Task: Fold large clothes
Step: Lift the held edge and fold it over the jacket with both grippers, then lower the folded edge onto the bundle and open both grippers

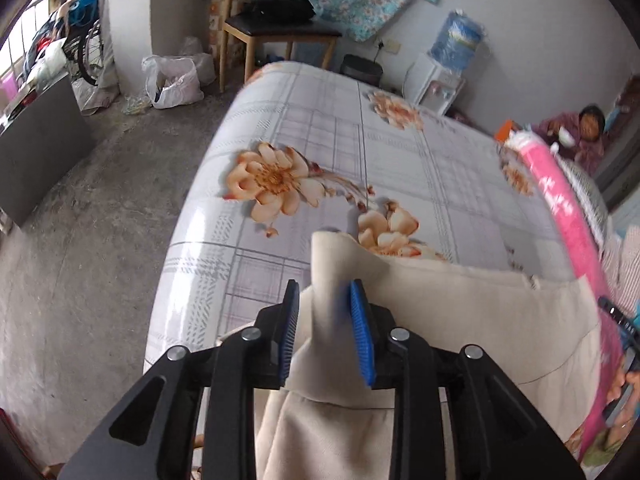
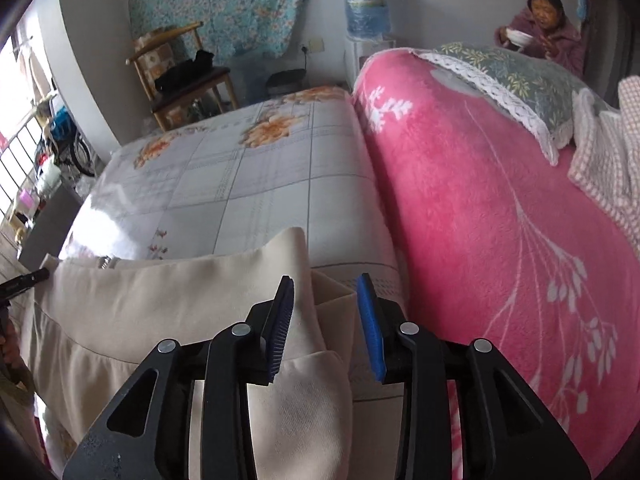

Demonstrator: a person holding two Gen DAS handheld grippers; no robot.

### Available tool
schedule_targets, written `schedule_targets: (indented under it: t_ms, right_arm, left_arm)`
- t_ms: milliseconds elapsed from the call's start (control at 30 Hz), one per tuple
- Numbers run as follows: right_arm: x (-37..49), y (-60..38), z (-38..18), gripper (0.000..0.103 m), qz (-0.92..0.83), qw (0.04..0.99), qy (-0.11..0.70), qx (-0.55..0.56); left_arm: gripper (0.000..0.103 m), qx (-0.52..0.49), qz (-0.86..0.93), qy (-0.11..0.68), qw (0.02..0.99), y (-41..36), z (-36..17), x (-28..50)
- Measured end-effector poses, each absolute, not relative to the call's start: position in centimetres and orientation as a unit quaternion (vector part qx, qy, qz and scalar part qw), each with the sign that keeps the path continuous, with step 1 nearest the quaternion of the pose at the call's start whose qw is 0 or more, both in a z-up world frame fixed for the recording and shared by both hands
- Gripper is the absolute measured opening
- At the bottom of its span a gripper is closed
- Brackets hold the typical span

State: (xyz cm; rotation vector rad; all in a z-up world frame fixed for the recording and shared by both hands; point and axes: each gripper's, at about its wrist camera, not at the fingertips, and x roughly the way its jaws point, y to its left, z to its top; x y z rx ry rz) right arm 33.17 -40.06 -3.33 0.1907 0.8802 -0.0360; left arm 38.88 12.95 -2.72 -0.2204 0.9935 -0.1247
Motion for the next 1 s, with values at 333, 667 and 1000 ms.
schedule_targets:
  t_ms: [333, 667, 1000]
  right_arm:
    - [35.0, -32.6, -2.7, 0.042, 0.093, 0.896, 0.434, 0.026]
    - [32.5, -38.1, -3.0, 0.037, -0.014, 0.888, 0.454, 0.069]
    - [22.1, -33.6, -6.0, 0.040, 0.115, 0.877, 0.467, 0.005]
  left_arm:
    - [0.035, -0.103, -0.167, 0.502, 0.842, 8.1, -3.5, 39.2]
    - [0.035, -0.142, -0.104, 0.478, 0.860, 13.2, -2.5, 36.8]
    - [0.041, -0.115, -0.204, 0.525, 0.818, 11.5, -5.9, 26.3]
